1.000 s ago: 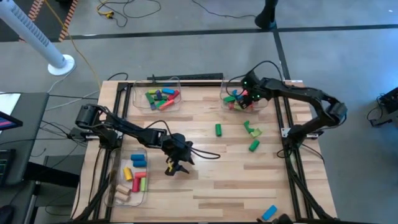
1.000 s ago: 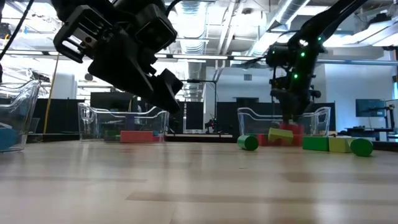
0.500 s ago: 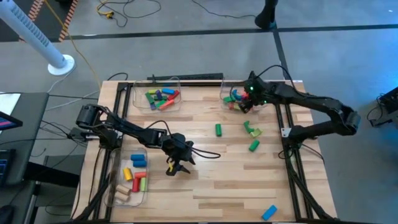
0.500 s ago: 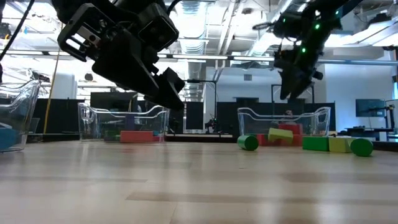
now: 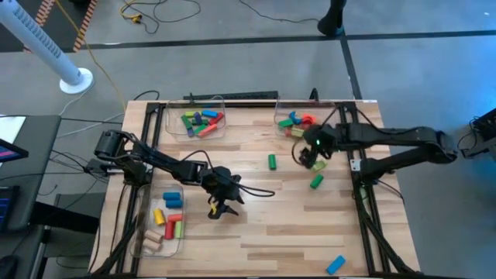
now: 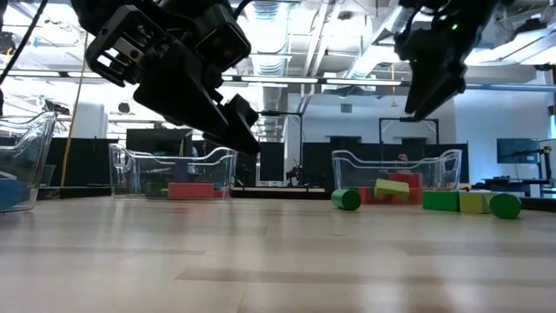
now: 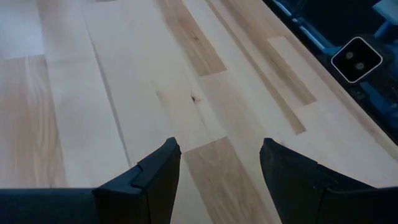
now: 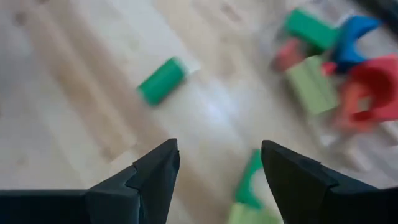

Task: Sort blocks by size
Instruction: Put the blue rectangular block into the top left transparent bin

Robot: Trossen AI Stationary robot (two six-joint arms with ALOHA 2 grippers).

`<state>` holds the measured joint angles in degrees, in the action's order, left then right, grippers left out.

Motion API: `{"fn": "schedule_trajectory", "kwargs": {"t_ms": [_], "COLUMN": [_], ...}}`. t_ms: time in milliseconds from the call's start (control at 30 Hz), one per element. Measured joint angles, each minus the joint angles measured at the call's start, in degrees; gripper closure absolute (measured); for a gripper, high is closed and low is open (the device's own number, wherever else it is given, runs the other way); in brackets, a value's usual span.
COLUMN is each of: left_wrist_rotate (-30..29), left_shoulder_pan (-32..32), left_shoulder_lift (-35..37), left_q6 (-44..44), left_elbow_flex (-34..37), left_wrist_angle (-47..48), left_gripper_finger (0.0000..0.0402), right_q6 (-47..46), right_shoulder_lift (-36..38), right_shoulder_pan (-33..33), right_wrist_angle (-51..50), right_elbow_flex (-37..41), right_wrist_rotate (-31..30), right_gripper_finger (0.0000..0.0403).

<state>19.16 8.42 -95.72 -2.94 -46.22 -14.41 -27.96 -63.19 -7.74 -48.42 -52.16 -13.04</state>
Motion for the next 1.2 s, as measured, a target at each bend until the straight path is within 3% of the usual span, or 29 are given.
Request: {"fn": "schedule_trajectory", "kwargs": {"t_ms": [667,900,1067,1200], "left_wrist_rotate": [-0.56,-0.59,-0.59,-0.59], "left_shoulder_pan": [0.44,0.44,0.44,0.44], "left_shoulder_lift": [0.0,0.0,0.0,0.0], "left_q6": [-0.46,-0.48,-0.92,-0.94], "left_elbow_flex": [0.0,0.0,0.0,0.0], "left_wrist_angle": [-0.15,-0.15,-0.15,-0.14], "left_gripper_finger": [0.0189,0.0189,0.0189,0.0189], "right_q6": [-20.85,-30.32,-40.47,-40.05], "right_shoulder_lift": [-0.93,-0.93,-1.71,-4.52], "right_shoulder_pan": [29.45,33.39,32.68,29.91], "right_wrist_angle": [-3.92,-8.59,-17.65,-19.53], "right_elbow_flex": [0.0,0.0,0.0,0.0], "right_wrist_rotate": [-0.19,-4.73,-11.18,-12.59], "right_gripper_finger": [0.0143,0.0143,0.0143,0.0143]}}
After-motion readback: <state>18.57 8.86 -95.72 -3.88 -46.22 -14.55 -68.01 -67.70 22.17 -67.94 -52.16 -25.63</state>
